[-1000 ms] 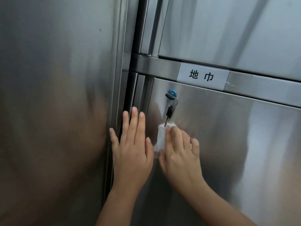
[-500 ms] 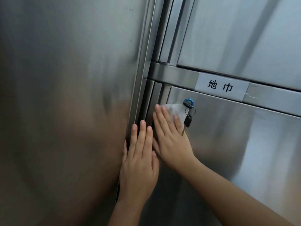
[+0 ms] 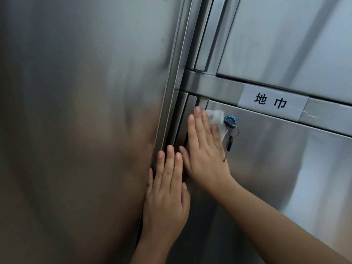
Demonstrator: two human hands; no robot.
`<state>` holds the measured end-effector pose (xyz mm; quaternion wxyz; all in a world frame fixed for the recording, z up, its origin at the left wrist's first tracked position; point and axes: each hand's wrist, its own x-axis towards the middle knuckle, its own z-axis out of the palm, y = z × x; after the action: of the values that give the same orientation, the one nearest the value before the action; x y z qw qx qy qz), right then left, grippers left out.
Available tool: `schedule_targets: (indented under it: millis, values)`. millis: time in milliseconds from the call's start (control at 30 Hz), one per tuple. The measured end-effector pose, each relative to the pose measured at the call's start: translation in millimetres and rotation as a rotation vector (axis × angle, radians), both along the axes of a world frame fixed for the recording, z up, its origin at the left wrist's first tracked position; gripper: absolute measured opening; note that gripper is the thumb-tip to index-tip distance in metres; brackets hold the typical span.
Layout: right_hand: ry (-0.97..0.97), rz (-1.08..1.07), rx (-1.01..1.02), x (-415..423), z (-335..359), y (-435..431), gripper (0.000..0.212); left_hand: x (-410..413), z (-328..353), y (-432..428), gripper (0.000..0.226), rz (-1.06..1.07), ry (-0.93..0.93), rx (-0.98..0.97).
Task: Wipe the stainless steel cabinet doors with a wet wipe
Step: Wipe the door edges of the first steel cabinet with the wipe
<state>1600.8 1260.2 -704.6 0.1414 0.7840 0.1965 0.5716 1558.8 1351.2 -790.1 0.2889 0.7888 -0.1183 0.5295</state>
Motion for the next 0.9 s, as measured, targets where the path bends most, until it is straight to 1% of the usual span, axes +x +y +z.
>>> schedule_targets:
  millis: [100, 200, 300, 433, 567, 700, 800, 900]
  values:
    - [-0.067, -0.048, -0.050, 2.8, 6.2, -4.6, 0.058, 1.2, -0.3, -0.1, 0.060, 0.009, 0.005, 0.008]
    - [-0.069, -0.084, -0.072, -0.7, 6.3, -10.9, 0.053, 2.2, 0.0, -0.6, 0.061, 0.014, 0.006, 0.013]
    - [-0.074, -0.082, -0.034, -4.9, 5.7, -10.2, 0.052, 1.8, 0.5, -1.3, 0.061, 0.013, 0.007, 0.007]
    - [0.008, -0.045, 0.052, -12.7, 4.2, -12.0, 0.063, 1.0, -0.1, -1.2, 0.060, 0.017, 0.007, 0.009]
    - [0.047, -0.126, -0.028, -11.2, 13.5, -10.7, 0.066, 2.3, -1.5, -2.4, 0.060, 0.021, 0.004, 0.011]
    - [0.098, -0.160, -0.048, -4.7, 23.3, -6.0, 0.067, 4.3, -5.2, -6.6, 0.059, 0.037, 0.014, 0.018]
    - [0.081, -0.225, -0.182, -5.6, 11.7, -14.8, 0.066, 5.6, -9.4, -8.3, 0.059, 0.051, 0.021, 0.004]
    - [0.110, -0.193, -0.288, -8.9, 4.1, -24.4, 0.066, 5.6, -14.8, -9.2, 0.060, 0.067, 0.030, 0.021]
